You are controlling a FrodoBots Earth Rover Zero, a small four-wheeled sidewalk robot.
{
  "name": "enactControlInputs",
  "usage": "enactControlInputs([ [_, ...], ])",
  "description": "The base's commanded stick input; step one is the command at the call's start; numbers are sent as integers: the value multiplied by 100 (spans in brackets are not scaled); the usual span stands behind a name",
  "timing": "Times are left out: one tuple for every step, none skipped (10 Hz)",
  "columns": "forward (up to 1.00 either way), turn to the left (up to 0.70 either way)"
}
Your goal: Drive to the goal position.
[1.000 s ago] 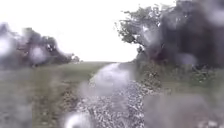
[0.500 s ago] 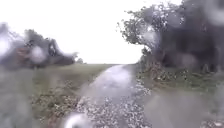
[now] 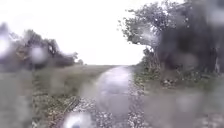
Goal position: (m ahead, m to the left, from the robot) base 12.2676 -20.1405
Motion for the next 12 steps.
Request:
enactControlInputs([
  [100,0],
  [100,0],
  [100,0],
  [100,0],
  [100,0],
  [100,0],
  [100,0],
  [100,0],
  [100,0],
  [100,0],
  [100,0],
  [100,0],
])
